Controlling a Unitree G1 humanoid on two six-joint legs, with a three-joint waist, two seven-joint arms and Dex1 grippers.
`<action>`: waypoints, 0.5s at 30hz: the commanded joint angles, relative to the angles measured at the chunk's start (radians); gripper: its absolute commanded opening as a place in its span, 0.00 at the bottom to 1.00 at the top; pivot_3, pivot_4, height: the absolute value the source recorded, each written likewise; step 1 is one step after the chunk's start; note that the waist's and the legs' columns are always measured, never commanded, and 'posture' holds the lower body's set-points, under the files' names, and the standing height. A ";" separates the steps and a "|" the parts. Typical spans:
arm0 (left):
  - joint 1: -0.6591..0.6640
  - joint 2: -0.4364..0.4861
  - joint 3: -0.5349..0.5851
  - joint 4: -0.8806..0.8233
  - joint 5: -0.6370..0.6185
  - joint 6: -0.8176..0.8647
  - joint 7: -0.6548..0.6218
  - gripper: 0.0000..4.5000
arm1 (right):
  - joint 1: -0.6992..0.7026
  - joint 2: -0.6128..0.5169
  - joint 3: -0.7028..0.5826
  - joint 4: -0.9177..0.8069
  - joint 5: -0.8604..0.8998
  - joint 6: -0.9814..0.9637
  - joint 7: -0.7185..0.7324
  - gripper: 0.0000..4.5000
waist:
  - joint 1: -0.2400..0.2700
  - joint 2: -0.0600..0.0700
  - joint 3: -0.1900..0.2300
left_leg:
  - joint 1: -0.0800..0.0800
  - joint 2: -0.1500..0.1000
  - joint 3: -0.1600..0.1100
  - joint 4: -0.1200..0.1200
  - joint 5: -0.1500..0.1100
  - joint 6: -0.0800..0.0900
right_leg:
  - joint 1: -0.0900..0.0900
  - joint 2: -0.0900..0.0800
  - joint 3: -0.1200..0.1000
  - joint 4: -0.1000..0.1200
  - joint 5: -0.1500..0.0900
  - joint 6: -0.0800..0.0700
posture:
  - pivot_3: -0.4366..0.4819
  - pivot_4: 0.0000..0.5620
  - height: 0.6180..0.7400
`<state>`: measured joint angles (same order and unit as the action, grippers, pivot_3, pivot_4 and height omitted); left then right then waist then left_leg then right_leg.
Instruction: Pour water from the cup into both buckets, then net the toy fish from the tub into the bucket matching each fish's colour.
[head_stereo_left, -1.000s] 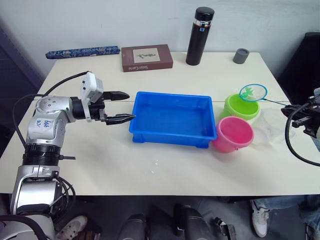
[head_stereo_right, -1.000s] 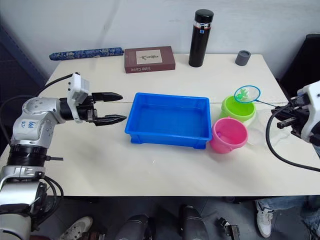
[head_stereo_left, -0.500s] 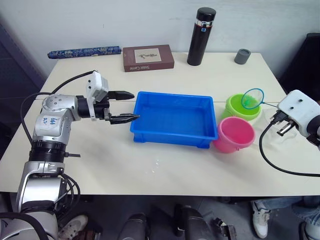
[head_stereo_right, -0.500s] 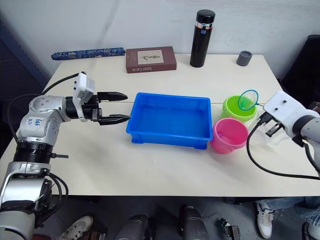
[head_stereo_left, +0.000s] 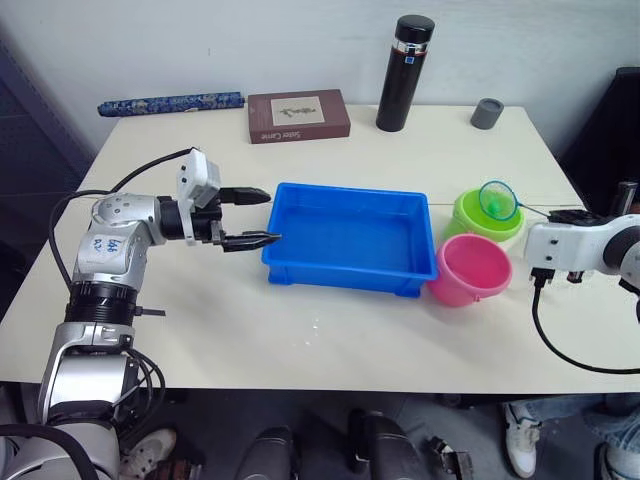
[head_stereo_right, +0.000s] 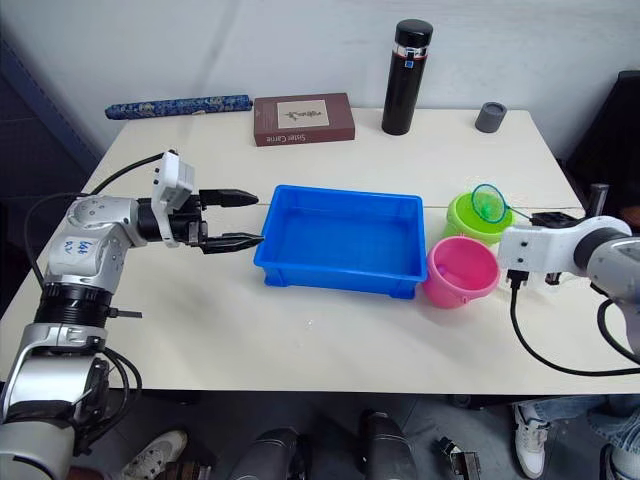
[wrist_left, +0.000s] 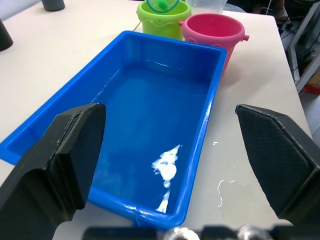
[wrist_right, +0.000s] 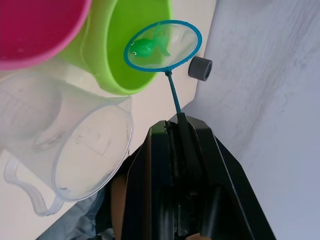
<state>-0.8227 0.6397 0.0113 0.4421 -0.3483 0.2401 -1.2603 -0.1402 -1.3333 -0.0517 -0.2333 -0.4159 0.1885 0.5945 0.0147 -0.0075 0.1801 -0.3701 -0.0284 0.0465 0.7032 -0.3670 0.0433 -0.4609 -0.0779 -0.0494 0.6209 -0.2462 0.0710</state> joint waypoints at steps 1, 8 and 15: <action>-0.032 -0.002 0.011 -0.008 0.000 -0.019 -0.006 1.00 | 0.034 -0.020 -0.080 -0.029 -0.077 -0.055 -0.035 0.00 | 0.001 0.000 0.000 | 0.000 0.000 0.000 0.000 0.000 0.000 | 0.000 0.000 0.000 0.000 0.000 0.000 | 0.48 0.27 1.00; -0.033 -0.009 0.009 -0.007 -0.001 -0.019 -0.014 1.00 | 0.081 0.034 -0.116 -0.076 -0.214 -0.062 -0.087 0.00 | 0.005 0.000 0.000 | 0.001 0.000 0.000 0.000 0.000 0.000 | 0.000 0.000 0.000 0.001 0.000 0.000 | 0.48 0.27 1.00; -0.030 -0.009 0.012 -0.008 0.000 -0.017 -0.013 1.00 | 0.153 0.103 -0.132 -0.135 -0.343 -0.063 -0.132 0.00 | 0.007 0.000 0.000 | 0.000 0.000 0.001 0.001 0.000 0.000 | 0.000 0.000 0.000 0.001 0.000 0.000 | 0.48 0.27 1.00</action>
<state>-0.8311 0.6281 0.0110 0.4461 -0.3467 0.2356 -1.2704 0.0085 -1.2369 -0.1356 -0.3353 -0.7209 0.1272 0.4854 0.0215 -0.0075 0.1801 -0.3696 -0.0286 0.0471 0.7038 -0.3667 0.0429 -0.4607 -0.0774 -0.0493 0.6219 -0.2462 0.0711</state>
